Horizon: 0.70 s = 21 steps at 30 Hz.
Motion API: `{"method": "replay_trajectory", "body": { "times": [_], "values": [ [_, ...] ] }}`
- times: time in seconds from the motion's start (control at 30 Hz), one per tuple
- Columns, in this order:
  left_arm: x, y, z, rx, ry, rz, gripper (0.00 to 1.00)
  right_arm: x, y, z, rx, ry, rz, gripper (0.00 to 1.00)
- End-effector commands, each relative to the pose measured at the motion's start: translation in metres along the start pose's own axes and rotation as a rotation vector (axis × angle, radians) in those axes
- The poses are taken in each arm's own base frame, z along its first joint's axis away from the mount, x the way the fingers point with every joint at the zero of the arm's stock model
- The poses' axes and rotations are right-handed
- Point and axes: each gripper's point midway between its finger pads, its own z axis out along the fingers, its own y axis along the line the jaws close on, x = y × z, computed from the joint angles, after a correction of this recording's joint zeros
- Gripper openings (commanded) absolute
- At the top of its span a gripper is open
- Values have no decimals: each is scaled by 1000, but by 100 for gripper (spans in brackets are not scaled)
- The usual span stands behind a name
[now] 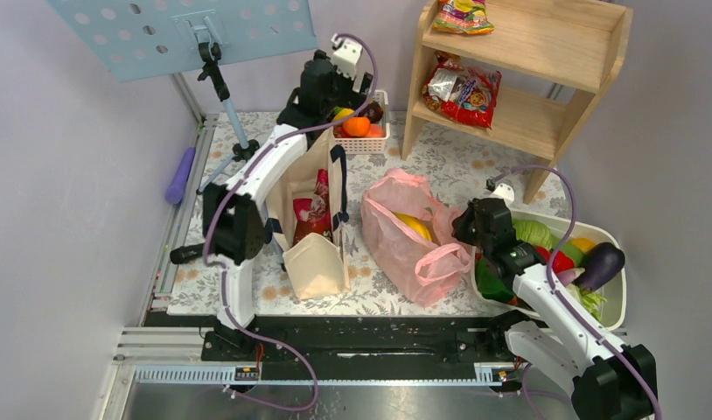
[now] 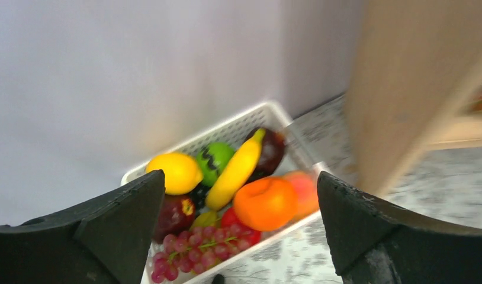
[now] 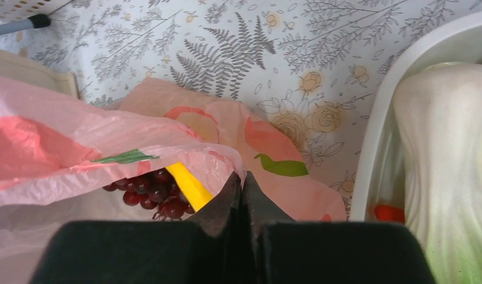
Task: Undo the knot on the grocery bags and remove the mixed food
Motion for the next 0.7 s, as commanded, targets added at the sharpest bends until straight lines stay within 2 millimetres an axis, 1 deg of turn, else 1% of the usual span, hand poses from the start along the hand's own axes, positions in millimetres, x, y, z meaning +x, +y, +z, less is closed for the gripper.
{"method": "replay_trajectory", "body": {
  "times": [0.0,0.03,0.07,0.13,0.2,0.27,0.3,0.33,0.43,0.47,0.53,0.6,0.67],
  "values": [
    [-114,-42,-87,234,-211,-139,99,-26,25,-15,-105,-52,-14,0],
    [-119,-54,-101,282,-207,-152,99,-28,28,-17,-115,-54,-21,2],
    [-123,-67,-115,337,-200,-164,99,-32,31,-20,-128,-57,-28,8],
    [-129,-87,-145,441,-190,-176,99,-37,36,-27,-150,-59,-41,24],
    [-131,-109,-176,566,-178,-220,99,-41,43,-35,-178,-55,-57,43],
    [-125,-130,-203,690,-148,-236,99,-43,47,-44,-202,-41,-73,65],
    [-121,-136,-214,712,-125,-244,99,-43,49,-48,-212,-36,-80,75],
    [-113,-140,-220,717,-96,-247,99,-43,50,-52,-221,-30,-85,81],
    [-86,-149,-238,717,-18,-236,99,-42,51,-63,-244,-26,-92,92],
    [-80,-149,-241,712,-3,-236,99,-41,51,-66,-245,-24,-92,93],
    [-71,-152,-247,707,26,-239,99,-37,54,-73,-277,-7,-93,95],
    [-65,-155,-253,714,41,-244,99,-34,56,-79,-299,3,-89,99],
    [-63,-165,-262,758,52,-249,99,-31,56,-84,-313,12,-88,100]
  ]
}}
